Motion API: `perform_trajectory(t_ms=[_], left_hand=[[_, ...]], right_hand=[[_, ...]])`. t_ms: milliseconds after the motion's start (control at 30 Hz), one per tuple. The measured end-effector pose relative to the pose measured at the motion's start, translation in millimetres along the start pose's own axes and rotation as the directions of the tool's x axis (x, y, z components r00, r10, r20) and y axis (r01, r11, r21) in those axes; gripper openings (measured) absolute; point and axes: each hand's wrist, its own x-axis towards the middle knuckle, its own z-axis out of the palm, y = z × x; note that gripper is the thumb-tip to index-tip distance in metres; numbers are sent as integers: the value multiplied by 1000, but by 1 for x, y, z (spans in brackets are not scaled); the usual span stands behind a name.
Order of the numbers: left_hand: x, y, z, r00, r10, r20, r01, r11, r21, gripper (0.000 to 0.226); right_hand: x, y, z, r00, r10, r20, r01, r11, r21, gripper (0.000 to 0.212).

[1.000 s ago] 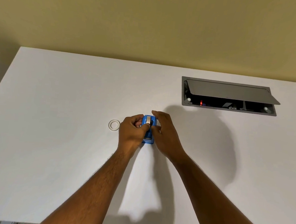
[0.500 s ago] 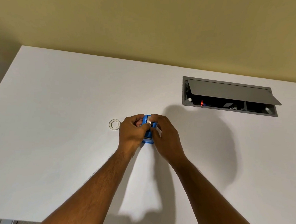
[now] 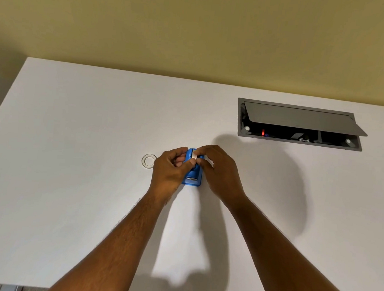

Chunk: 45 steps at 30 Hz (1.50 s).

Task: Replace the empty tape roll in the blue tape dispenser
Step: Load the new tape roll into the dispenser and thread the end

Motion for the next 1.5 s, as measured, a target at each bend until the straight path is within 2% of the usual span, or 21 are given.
perform_trajectory(t_ms=[133,367,533,700,833,1067,1167,1333,1500], left_hand=[[-1,0,-1,1000,9,12,-8,1000,-23,42],[0,-1,-2,1000,-2,13,2,999,-42,44],[1,0,-2,1000,-9,20,10,997,-76,42],[3,1,-6,997,29,71,-26,998,-51,44],[5,-2,-11,988,111,111,-118,992,53,36],[11,-6,-6,981,171,88,-184,969,166,38],[12,-7,-6,980,179,86,-192,962,192,37],[14,-5,-6,968,221,121,-244,943,225,38],[13,-5,-6,963,217,157,-251,935,251,40]], right_hand=[[5,-2,-2,1000,-20,2,20,999,-48,9],[-1,-1,-1,987,-157,-19,151,973,-175,12],[-2,-8,1,980,-195,-49,179,956,-231,26],[-3,-15,5,990,-110,-84,91,975,-202,32],[-7,-12,8,994,-66,-91,47,978,-203,13],[-21,-12,14,998,-8,-57,-3,985,-175,17],[-30,-14,18,998,18,-57,-27,985,-170,7],[-44,-20,20,990,126,-58,-131,987,-91,11],[-54,-29,20,958,280,-60,-272,954,125,17]])
